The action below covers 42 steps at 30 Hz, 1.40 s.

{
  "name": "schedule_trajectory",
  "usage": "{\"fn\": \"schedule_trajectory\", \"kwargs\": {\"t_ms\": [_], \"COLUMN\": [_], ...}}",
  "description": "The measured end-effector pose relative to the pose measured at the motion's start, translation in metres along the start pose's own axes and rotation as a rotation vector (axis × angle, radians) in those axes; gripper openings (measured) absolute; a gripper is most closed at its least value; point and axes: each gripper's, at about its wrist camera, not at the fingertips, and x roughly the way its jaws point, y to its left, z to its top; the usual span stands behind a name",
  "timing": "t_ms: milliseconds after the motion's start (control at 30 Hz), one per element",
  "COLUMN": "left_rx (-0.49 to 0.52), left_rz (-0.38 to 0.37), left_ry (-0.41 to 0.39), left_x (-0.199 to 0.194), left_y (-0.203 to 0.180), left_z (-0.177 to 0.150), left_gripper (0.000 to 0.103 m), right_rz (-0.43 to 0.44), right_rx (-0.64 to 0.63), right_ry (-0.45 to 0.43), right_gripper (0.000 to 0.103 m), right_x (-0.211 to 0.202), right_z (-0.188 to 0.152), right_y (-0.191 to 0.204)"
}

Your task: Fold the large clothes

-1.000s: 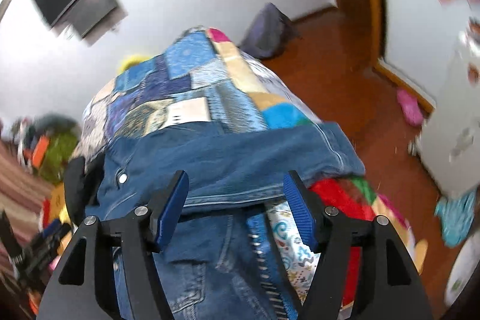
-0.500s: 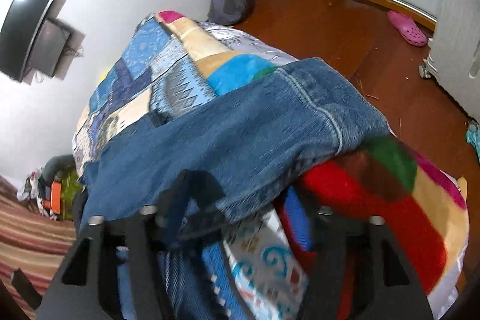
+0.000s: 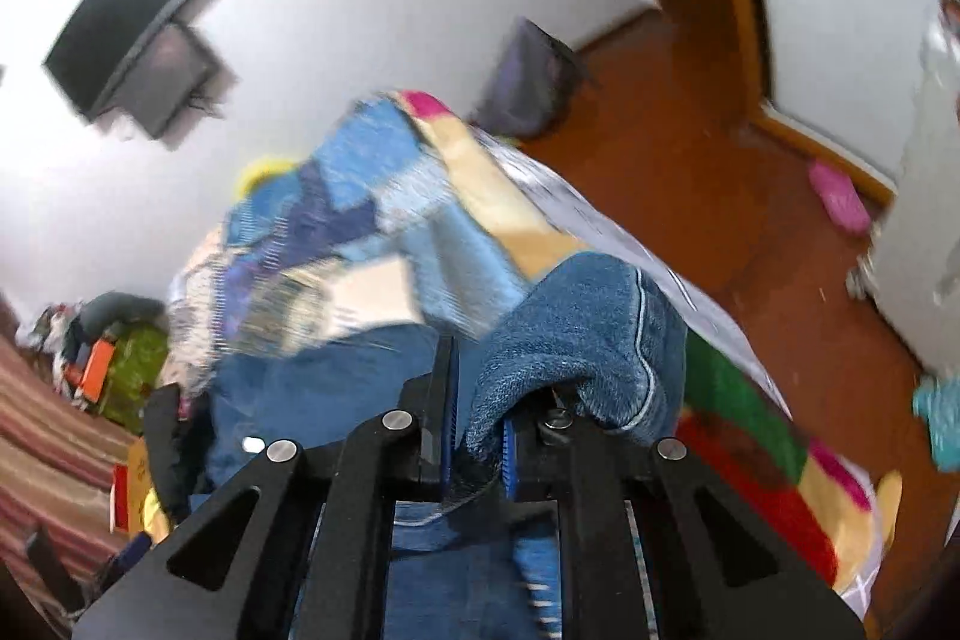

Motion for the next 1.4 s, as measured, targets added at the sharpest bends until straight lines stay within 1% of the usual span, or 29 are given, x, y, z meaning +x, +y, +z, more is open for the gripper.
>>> {"fn": "schedule_trajectory", "kwargs": {"t_ms": [67,167,300,367,400,533,600,633,667,767,800,900,933,967,1033,1067,1133,1167,1200,1233,1267,1300,1400], "left_rx": [-0.009,-0.026,-0.054,-0.076,-0.084,-0.130,-0.152,-0.165,-0.183,-0.230,-0.245,-0.277,-0.292,-0.301,-0.325,-0.338,-0.357,-0.361,-0.364,-0.363,-0.360,-0.355,-0.335], "left_rz": [0.001,0.003,0.011,0.015,0.018,0.044,0.056,0.063,0.073,0.094,0.098,0.117,0.126,0.129,0.130,0.131,0.128,0.125,0.121,0.118,0.117,0.116,0.104], "left_ry": [-0.013,-0.032,-0.053,-0.065,-0.070,-0.098,-0.105,-0.108,-0.110,-0.104,-0.098,-0.083,-0.075,-0.070,-0.052,-0.042,-0.022,-0.016,-0.012,-0.011,-0.012,-0.014,-0.011], "left_x": [-0.005,-0.012,-0.022,-0.028,-0.030,-0.044,-0.049,-0.052,-0.054,-0.059,-0.059,-0.061,-0.060,-0.060,-0.058,-0.056,-0.051,-0.050,-0.049,-0.048,-0.049,-0.050,-0.049], "left_y": [0.005,0.015,0.030,0.041,0.046,0.073,0.084,0.091,0.100,0.120,0.126,0.141,0.147,0.150,0.157,0.159,0.163,0.163,0.162,0.161,0.159,0.157,0.147], "left_z": [-0.001,-0.003,-0.007,-0.010,-0.011,-0.020,-0.025,-0.028,-0.032,-0.044,-0.048,-0.060,-0.065,-0.069,-0.075,-0.078,-0.081,-0.082,-0.082,-0.082,-0.082,-0.081,-0.076], "left_gripper": [0.063,0.063,0.063,0.063,0.063,0.063,0.063,0.063,0.063,0.063,0.063,0.063,0.063,0.063,0.063,0.063,0.063,0.063,0.063,0.063,0.063,0.063,0.063], "right_rz": [0.035,0.120,0.257,0.304,0.333,0.389,0.394,0.394,0.387,0.344,0.322,0.262,0.250,0.242,0.228,0.216,0.213,0.207,0.198,0.194,0.192,0.196,0.221], "right_rx": [-0.054,-0.145,-0.244,-0.289,-0.321,-0.429,-0.497,-0.521,-0.558,-0.654,-0.673,-0.703,-0.704,-0.702,-0.693,-0.687,-0.680,-0.674,-0.669,-0.666,-0.665,-0.670,-0.691], "right_ry": [-0.019,-0.035,-0.012,0.007,0.028,0.122,0.203,0.236,0.283,0.415,0.476,0.621,0.648,0.682,0.731,0.744,0.781,0.796,0.806,0.804,0.790,0.761,0.692], "right_gripper": [0.010,0.010,0.010,0.010,0.010,0.010,0.010,0.010,0.010,0.010,0.010,0.010,0.010,0.013,0.014,0.014,0.018,0.023,0.032,0.037,0.044,0.046,0.046], "right_x": [-0.008,-0.021,-0.026,-0.023,-0.020,0.002,0.022,0.031,0.043,0.076,0.091,0.123,0.128,0.134,0.138,0.139,0.137,0.136,0.134,0.132,0.128,0.121,0.101], "right_z": [0.004,0.007,0.001,-0.007,-0.014,-0.047,-0.073,-0.083,-0.100,-0.144,-0.158,-0.191,-0.196,-0.202,-0.212,-0.213,-0.214,-0.213,-0.212,-0.210,-0.207,-0.201,-0.181], "right_y": [0.024,0.067,0.129,0.156,0.175,0.227,0.254,0.261,0.270,0.281,0.281,0.274,0.271,0.267,0.261,0.259,0.258,0.257,0.256,0.257,0.259,0.258,0.257]}}
